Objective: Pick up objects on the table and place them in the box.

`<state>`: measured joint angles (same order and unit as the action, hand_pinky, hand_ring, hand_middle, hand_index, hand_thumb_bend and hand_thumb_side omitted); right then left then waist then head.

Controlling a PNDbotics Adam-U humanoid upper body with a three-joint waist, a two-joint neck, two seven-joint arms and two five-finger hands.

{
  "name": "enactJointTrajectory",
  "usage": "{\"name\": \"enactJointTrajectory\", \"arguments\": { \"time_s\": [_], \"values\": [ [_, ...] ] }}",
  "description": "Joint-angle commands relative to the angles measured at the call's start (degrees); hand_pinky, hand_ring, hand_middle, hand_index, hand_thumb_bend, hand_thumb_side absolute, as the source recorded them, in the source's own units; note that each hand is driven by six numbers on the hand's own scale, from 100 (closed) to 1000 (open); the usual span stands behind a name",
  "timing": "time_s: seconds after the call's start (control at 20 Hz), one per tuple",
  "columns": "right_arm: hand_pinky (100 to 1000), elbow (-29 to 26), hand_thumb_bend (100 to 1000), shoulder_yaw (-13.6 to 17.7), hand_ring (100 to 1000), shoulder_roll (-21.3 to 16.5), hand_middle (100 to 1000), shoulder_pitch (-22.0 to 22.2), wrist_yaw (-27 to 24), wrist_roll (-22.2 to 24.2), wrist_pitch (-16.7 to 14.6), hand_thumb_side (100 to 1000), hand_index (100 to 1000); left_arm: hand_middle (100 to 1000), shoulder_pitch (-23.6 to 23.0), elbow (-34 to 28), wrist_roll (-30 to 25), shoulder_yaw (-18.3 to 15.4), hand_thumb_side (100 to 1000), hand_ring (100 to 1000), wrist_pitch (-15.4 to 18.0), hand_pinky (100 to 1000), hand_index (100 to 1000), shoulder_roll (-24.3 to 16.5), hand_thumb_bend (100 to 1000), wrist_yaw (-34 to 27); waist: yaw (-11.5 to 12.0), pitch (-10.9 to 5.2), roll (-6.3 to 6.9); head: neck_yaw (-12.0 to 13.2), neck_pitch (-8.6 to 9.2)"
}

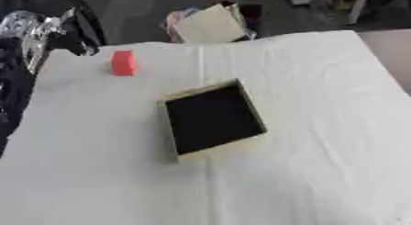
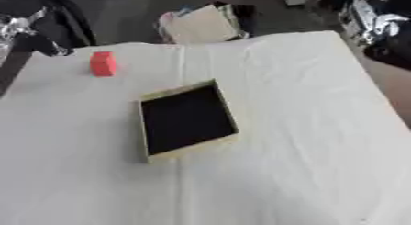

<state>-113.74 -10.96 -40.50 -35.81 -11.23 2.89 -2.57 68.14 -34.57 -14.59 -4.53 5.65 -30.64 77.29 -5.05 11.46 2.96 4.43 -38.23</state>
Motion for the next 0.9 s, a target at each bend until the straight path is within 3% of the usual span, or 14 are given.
{"name": "enactJointTrajectory", "arguments": {
  "time_s": [0.05,0.9],
  "values": [
    [571,-0.85,100,0.77,628,-1.09,743,-1.03,0.15,-0.14,-0.29,421,970,908,1.06,-1.42,0.95,-0.27,341,900,-0.08,885,933,-2.07,507,-0.25,-0.31,-0.5,0.04,-0.08,0.27],
    [566,-0.85,100,1.06,624,-0.96,739,-2.5,1.17,-0.36,-1.34,411,970,858,1.86,-2.13,6.35,-1.09,304,867,-2.67,868,901,-3.22,455,-1.99,-4.82,6.46,1.63,-0.69,1.48]
  ]
}}
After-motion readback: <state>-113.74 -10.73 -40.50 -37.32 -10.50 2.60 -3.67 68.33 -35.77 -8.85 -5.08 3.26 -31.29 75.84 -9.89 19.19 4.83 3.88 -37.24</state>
